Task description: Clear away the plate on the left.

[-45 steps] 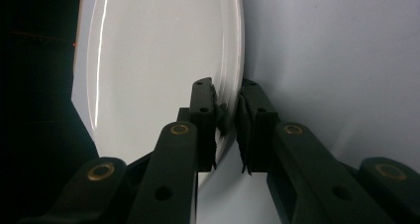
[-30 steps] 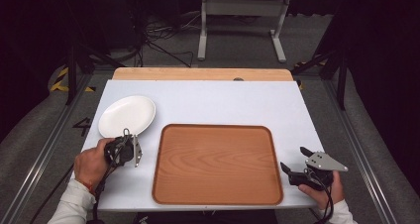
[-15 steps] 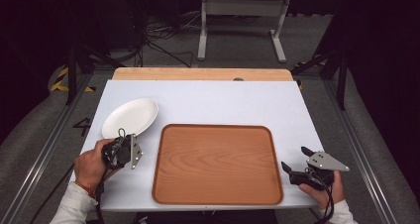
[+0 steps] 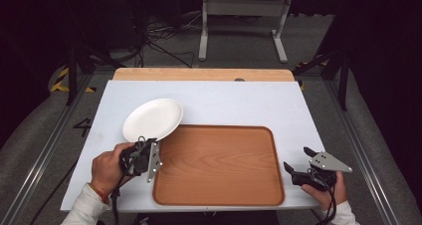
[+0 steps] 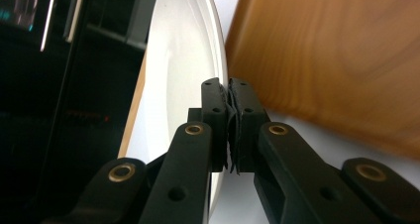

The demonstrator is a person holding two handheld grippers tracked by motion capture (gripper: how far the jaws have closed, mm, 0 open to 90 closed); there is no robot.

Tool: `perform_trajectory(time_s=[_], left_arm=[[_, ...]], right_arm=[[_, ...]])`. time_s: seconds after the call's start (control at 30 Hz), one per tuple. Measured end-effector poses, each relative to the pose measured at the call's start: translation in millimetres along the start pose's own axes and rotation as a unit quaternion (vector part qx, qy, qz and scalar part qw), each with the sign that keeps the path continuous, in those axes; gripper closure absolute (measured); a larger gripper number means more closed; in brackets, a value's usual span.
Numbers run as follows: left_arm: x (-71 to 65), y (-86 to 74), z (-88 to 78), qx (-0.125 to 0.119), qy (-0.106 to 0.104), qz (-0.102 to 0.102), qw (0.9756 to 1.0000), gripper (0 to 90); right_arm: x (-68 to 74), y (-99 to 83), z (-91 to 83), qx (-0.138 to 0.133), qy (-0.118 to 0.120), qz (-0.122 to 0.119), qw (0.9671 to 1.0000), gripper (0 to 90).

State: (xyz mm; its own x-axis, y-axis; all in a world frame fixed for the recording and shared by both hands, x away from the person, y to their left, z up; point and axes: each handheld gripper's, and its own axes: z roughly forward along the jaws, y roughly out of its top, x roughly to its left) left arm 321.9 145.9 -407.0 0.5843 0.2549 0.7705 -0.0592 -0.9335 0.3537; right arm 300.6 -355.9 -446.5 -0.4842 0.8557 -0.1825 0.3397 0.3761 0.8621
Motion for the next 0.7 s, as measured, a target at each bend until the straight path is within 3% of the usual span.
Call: perform_trajectory(time_s=[0.27, 0.33, 0.47, 0.7], left_arm=[[-13.4, 34.4, -2.3, -0.044, -0.017, 0.039, 0.9981, 86.9], [-15.3, 38.6, -2.3, -0.048, -0.021, 0.039, 0.9978, 86.9], [-22.2, 54.7, -1.0, -0.067, -0.032, 0.059, 0.9954, 86.7], [-28.4, 70.3, -4.6, -0.091, -0.042, 0.069, 0.9926, 86.5]], right_arm=[[-0.7, -0.4, -0.4, 0.000, -0.002, 0.001, 1.0000, 12.7], [-0.4, -0.4, -0.6, 0.000, -0.001, 0.001, 1.0000, 12.6], [-0.8, -1.0, -1.3, 0.001, -0.002, 0.001, 1.0000, 12.7], [-1.7, -2.1, -3.0, 0.000, -0.005, 0.003, 1.0000, 12.6]])
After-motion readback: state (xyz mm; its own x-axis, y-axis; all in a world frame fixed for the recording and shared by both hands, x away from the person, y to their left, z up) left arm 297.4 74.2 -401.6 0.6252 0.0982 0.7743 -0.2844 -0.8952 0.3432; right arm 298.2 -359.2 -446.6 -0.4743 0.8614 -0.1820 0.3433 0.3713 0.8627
